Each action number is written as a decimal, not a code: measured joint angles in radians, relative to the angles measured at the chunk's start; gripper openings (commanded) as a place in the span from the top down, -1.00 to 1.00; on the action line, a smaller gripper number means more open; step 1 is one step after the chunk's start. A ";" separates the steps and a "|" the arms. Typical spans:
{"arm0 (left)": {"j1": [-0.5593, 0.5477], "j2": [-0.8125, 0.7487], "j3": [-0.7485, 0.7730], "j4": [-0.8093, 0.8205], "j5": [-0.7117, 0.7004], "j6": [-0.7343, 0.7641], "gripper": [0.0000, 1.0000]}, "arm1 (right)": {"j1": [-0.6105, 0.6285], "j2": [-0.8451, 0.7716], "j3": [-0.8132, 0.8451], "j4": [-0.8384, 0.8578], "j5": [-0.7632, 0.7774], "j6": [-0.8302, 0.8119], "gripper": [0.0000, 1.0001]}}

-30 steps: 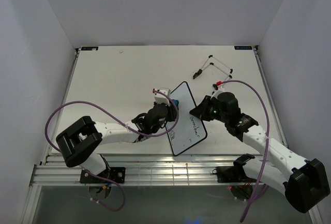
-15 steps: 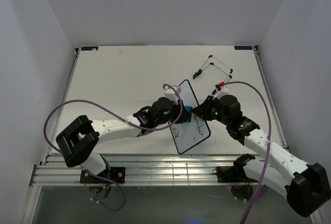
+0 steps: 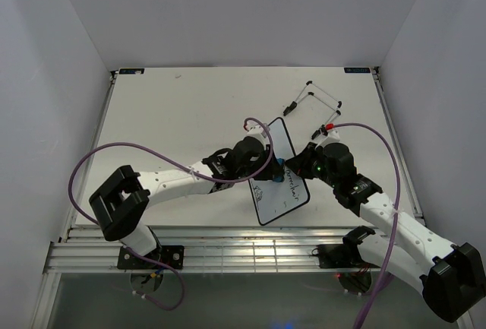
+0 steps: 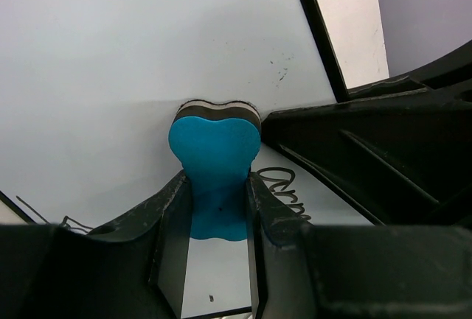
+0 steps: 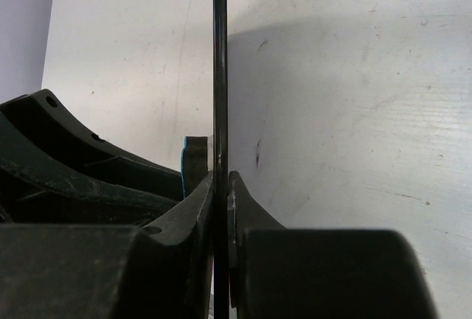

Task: Erase the whiteboard

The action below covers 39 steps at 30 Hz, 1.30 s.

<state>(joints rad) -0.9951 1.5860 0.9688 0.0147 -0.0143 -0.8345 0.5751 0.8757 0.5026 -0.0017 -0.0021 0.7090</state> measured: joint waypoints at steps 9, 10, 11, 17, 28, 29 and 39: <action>-0.024 0.010 0.038 -0.064 -0.026 -0.004 1.00 | 0.008 0.001 0.000 -0.005 0.031 0.018 0.84; -0.027 0.010 0.041 -0.070 -0.029 0.000 1.00 | 0.008 0.001 0.000 -0.005 0.033 0.018 0.84; -0.030 0.010 0.042 -0.074 -0.031 0.003 1.00 | 0.008 0.001 0.000 -0.005 0.034 0.018 0.84; -0.045 0.010 0.044 -0.089 -0.011 0.029 1.00 | 0.008 0.004 0.000 -0.005 0.044 0.018 0.84; -0.081 0.002 0.044 -0.078 0.068 0.132 1.00 | 0.008 0.010 0.000 -0.003 0.050 0.018 0.85; -0.082 0.002 0.044 -0.078 0.069 0.137 1.00 | 0.008 0.010 0.000 -0.002 0.050 0.018 0.84; -0.119 0.001 0.052 -0.077 0.082 0.230 1.00 | 0.006 0.010 0.000 -0.005 0.054 0.017 0.84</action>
<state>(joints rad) -1.1145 1.5871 1.0210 -0.0620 0.0677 -0.6048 0.5816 0.8856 0.5030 -0.0071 0.0521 0.7258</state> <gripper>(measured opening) 0.402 0.116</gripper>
